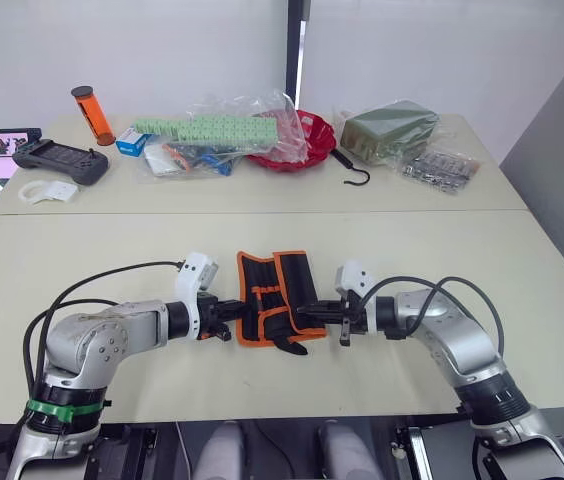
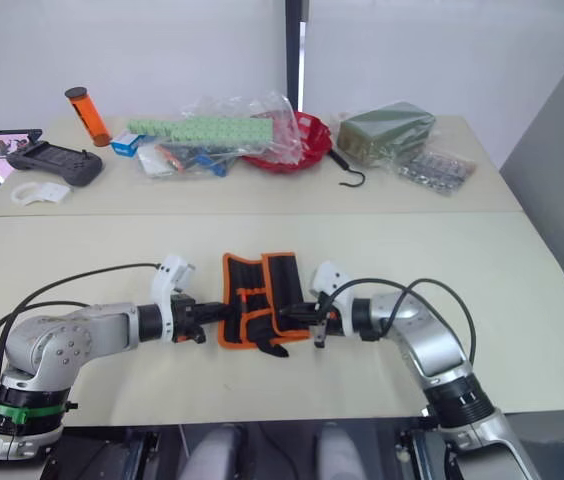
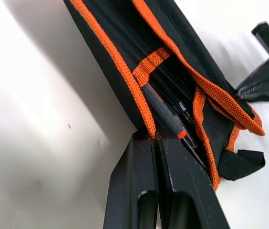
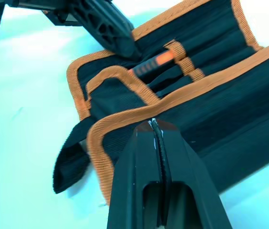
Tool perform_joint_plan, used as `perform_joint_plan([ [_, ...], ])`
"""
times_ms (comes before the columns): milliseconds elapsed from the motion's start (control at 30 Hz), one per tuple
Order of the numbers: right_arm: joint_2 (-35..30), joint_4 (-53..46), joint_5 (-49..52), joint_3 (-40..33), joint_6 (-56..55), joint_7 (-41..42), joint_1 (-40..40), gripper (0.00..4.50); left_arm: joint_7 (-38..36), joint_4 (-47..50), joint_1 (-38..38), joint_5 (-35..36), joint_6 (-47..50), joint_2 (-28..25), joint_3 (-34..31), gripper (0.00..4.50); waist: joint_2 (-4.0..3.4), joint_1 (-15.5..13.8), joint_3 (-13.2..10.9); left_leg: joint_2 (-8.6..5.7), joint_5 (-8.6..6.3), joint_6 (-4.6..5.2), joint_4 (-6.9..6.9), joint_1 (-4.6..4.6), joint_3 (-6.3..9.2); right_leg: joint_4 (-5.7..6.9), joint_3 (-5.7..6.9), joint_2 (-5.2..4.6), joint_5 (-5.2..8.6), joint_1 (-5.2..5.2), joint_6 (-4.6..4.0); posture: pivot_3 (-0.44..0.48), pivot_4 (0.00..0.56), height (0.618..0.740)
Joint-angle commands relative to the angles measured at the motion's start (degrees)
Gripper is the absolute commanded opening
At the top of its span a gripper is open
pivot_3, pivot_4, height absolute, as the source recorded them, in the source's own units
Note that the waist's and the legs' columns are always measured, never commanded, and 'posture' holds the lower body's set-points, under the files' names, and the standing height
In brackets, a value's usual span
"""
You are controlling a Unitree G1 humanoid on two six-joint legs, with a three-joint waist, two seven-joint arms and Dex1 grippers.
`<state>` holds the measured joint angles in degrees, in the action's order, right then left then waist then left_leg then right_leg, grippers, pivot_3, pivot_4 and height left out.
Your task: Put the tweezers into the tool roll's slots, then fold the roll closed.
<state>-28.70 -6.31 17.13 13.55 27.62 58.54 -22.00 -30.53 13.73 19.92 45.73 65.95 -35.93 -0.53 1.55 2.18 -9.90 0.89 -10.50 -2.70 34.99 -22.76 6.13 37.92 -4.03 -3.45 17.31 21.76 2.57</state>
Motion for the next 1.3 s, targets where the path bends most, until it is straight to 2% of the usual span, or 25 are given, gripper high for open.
perform_joint_plan([
  [33,0.32,-1.04,1.31,-1.53,-0.33,-0.33,-0.74,0.00,-6.50,-2.60,3.28,-3.19,-3.56,-4.43,1.40,0.01,0.00,0.08,0.00,0.00,0.05,-0.08,0.01,-0.21,0.00,0.07,0.00,0.00,-0.01,0.26,-0.01,0.000,0.150,0.740],
  [200,2.07,0.29,0.04,-0.64,-1.73,-1.30,-0.96,0.00,-15.56,-8.32,8.31,-8.05,-8.00,-8.88,6.19,0.01,0.00,0.29,-0.02,0.01,0.11,-0.17,-0.03,-0.45,0.02,0.11,0.00,0.01,-0.03,0.54,-0.03,0.000,0.150,0.740],
  [400,4.63,4.24,-2.74,0.58,-5.76,-2.96,-1.38,0.00,-22.52,-13.52,13.76,-13.57,-12.22,-8.20,12.19,0.01,0.00,0.13,-0.04,-0.01,0.11,-0.17,0.00,-0.49,0.02,0.11,0.01,0.01,-0.03,0.53,-0.02,0.000,0.150,0.740],
  [567,5.22,7.47,-4.57,1.21,-8.90,-3.41,-0.72,0.00,-26.12,-16.86,16.27,-17.58,-15.11,-7.58,14.38,0.01,0.00,0.01,-0.04,-0.02,0.11,-0.17,0.05,-0.49,0.02,0.13,0.02,0.01,-0.03,0.52,-0.01,0.000,0.150,0.740],
  [800,5.45,11.11,-7.59,3.69,-11.79,-3.65,0.69,0.00,-28.86,-18.16,20.77,-18.73,-15.20,-4.68,14.26,0.01,0.00,-0.06,-0.04,-0.02,0.12,-0.16,0.12,-0.49,0.03,0.17,0.04,0.02,-0.04,0.50,0.01,0.000,0.150,0.740],
  [1300,5.36,12.34,-9.15,4.99,-11.63,-4.03,0.56,0.00,-29.04,-14.31,23.02,-19.01,-12.54,0.14,15.25,0.01,0.00,0.15,-0.03,-0.01,0.12,-0.16,0.20,-0.40,0.04,0.26,0.03,0.02,-0.05,0.41,0.02,0.000,0.150,0.740],
])
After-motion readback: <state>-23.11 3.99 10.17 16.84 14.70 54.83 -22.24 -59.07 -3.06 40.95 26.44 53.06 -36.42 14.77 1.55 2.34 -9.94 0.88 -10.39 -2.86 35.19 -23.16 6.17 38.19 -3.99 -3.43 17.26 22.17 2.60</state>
